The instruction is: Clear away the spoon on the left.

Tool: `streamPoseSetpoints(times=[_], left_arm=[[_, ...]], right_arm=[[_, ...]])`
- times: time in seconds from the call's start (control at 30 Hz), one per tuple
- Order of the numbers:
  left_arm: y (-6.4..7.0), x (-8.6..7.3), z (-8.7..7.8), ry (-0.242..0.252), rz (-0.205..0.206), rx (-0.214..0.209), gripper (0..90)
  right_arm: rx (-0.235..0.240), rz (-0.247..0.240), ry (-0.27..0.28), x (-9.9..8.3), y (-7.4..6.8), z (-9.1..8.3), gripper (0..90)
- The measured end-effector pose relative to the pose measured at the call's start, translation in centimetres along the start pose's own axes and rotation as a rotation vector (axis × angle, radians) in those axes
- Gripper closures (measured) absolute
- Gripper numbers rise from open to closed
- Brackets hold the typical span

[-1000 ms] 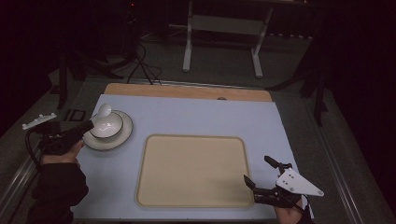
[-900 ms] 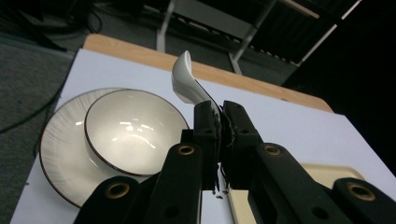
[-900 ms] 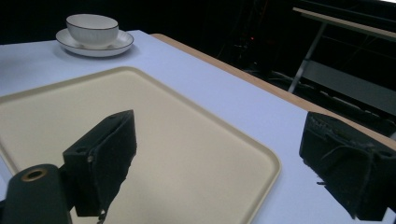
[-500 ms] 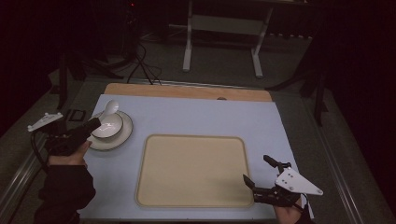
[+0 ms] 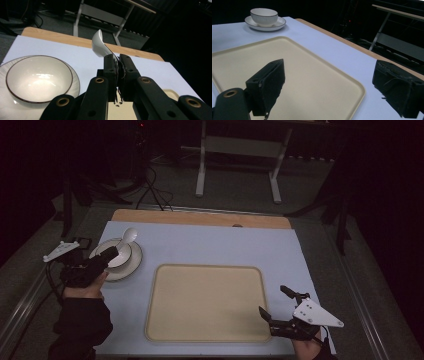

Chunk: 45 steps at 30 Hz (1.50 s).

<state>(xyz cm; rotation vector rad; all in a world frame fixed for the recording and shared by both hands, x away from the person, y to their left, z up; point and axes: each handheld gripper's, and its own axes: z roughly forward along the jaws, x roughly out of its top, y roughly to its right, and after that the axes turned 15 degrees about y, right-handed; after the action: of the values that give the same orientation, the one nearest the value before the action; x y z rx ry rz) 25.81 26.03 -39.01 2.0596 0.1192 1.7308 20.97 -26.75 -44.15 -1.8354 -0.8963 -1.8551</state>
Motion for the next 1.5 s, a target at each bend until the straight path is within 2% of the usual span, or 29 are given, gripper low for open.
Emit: streamPoseSetpoints(times=[0.2,0.3,0.4,0.47,0.63,0.77,0.8,0.97,1.0,1.17,1.3,1.37,1.5], left_arm=[[1.5,-0.1,0.4,-0.006,-0.001,-0.023,86.1],[2.3,-0.3,0.6,-0.013,0.016,-0.032,86.1],[3.0,-0.5,0.8,-0.014,0.014,-0.043,86.0],[3.4,-0.7,1.0,-0.017,-0.001,-0.057,86.1],[4.7,-1.4,1.4,-0.024,0.002,-0.071,86.0],[5.4,-2.2,1.7,-0.033,0.004,-0.07,86.0],[5.7,-2.8,1.7,-0.033,-0.015,-0.068,86.0],[6.4,-3.8,2.0,-0.043,-0.009,-0.069,86.0],[6.6,-4.2,2.0,-0.038,-0.019,-0.062,86.0],[7.2,-4.9,2.1,-0.042,-0.018,-0.062,86.1],[7.8,-6.3,2.0,-0.05,-0.001,-0.053,86.0],[8.0,-6.8,2.0,-0.047,-0.012,-0.058,86.0],[8.7,-7.9,1.8,-0.045,-0.007,-0.06,86.0]], right_arm=[[0.008,0.0,-0.003,0.0,0.0,0.3,10.9],[0.009,0.003,-0.002,0.0,0.0,0.3,11.0],[0.011,0.005,-0.001,-0.1,0.0,0.3,10.9],[0.012,0.006,-0.001,-0.1,0.0,0.4,10.9],[0.012,0.007,0.0,0.0,0.0,0.4,10.9],[0.013,0.007,0.002,0.0,0.0,0.4,10.9],[0.013,0.007,0.002,0.0,0.0,0.4,10.9],[0.012,0.008,0.004,0.0,0.0,0.4,10.9],[0.012,0.007,0.005,0.0,0.1,0.4,10.9],[0.012,0.008,0.011,0.0,0.1,0.4,10.9],[0.008,0.011,0.02,0.0,0.3,0.3,10.9],[0.009,0.013,0.022,0.0,0.3,0.4,10.9],[0.01,0.018,0.029,0.1,0.3,0.3,10.9]])
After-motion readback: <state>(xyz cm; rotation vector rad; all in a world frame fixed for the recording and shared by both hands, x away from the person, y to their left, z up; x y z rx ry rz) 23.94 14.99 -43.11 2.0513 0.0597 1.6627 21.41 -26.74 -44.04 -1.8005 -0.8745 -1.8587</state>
